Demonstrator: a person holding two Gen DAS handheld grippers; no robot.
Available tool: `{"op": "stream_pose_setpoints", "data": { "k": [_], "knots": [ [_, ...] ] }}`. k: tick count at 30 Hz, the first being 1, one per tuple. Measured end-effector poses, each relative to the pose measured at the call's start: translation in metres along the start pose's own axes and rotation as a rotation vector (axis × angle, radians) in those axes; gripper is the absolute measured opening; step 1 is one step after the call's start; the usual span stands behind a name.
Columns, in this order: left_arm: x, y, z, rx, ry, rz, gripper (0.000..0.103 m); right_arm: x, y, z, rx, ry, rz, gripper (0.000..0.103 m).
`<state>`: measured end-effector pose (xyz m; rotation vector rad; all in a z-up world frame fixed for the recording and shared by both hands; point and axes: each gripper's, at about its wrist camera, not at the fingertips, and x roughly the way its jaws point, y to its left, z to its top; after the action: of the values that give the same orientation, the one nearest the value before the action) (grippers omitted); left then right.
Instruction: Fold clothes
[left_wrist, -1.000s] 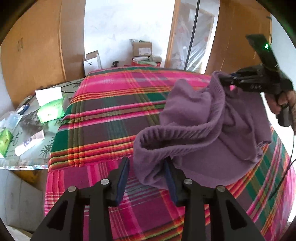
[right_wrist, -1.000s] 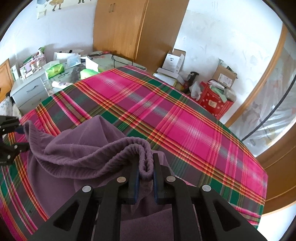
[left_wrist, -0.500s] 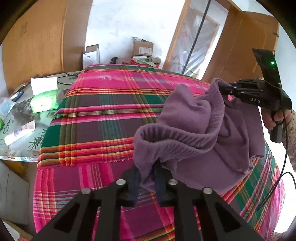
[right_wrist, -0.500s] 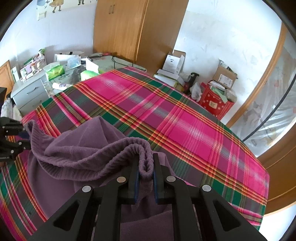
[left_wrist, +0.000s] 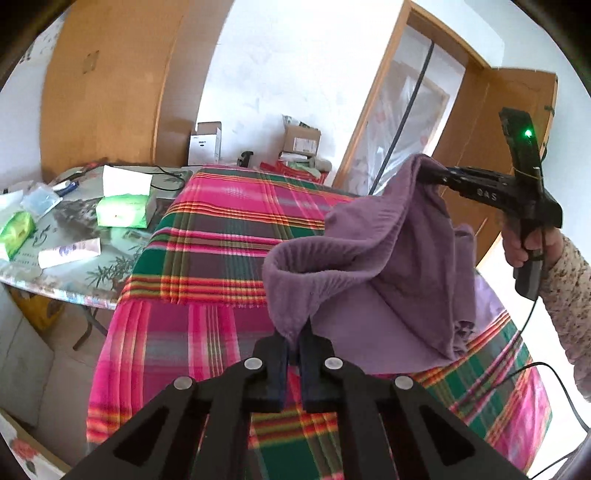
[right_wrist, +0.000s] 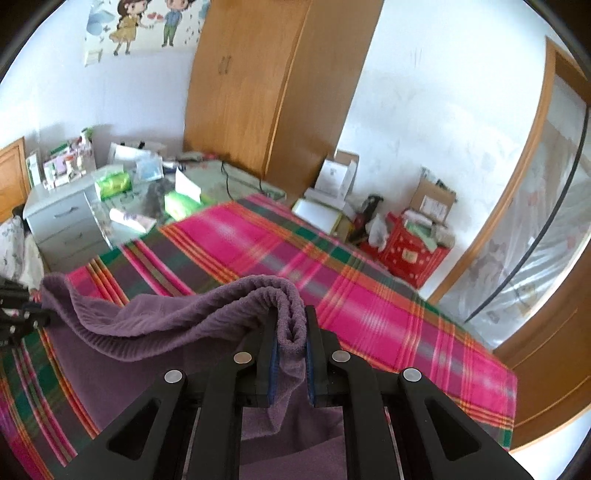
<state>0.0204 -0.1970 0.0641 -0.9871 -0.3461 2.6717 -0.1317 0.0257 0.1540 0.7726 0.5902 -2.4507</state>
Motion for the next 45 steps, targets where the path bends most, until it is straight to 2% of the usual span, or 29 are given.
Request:
{"op": "stream_pose_setpoints", "data": {
  "k": [8, 14, 17, 27, 31, 34, 36, 40, 42, 45],
  "knots": [
    [-0.030, 0.001, -0.021, -0.092, -0.046, -0.012, 0.005, -0.018, 0.045, 0.033, -0.114, -0.115, 0.000, 0.011],
    [-0.045, 0.014, -0.035, -0.178, -0.039, 0.018, 0.005, -0.008, 0.077, 0.055, -0.150, -0.156, 0.047, 0.011],
    [-0.049, 0.017, -0.044, -0.189, -0.023, 0.032, 0.005, 0.000, 0.093, 0.061, -0.172, -0.164, 0.076, 0.011],
    [-0.053, 0.036, -0.063, -0.251, 0.023, 0.079, 0.005, 0.037, 0.133, 0.065, -0.163, -0.128, 0.224, 0.011],
    [-0.047, 0.041, -0.068, -0.280, 0.056, 0.094, 0.005, 0.058, 0.150, 0.061, -0.169, -0.069, 0.281, 0.012],
    [-0.039, 0.045, -0.073, -0.308, 0.101, 0.107, 0.006, 0.076, 0.159, 0.054, -0.162, 0.009, 0.297, 0.013],
    [-0.041, 0.044, -0.073, -0.306, 0.099, 0.114, 0.007, 0.081, 0.160, 0.047, -0.164, 0.048, 0.297, 0.013],
    [-0.045, 0.041, -0.072, -0.296, 0.120, 0.127, 0.008, 0.080, 0.153, 0.035, -0.182, 0.075, 0.285, 0.015],
    [-0.048, 0.041, -0.073, -0.308, 0.126, 0.137, 0.011, 0.075, 0.144, 0.031, -0.179, 0.092, 0.295, 0.021],
    [-0.054, 0.041, -0.074, -0.330, 0.125, 0.149, 0.015, 0.065, 0.131, 0.026, -0.158, 0.103, 0.296, 0.023]
  ]
}}
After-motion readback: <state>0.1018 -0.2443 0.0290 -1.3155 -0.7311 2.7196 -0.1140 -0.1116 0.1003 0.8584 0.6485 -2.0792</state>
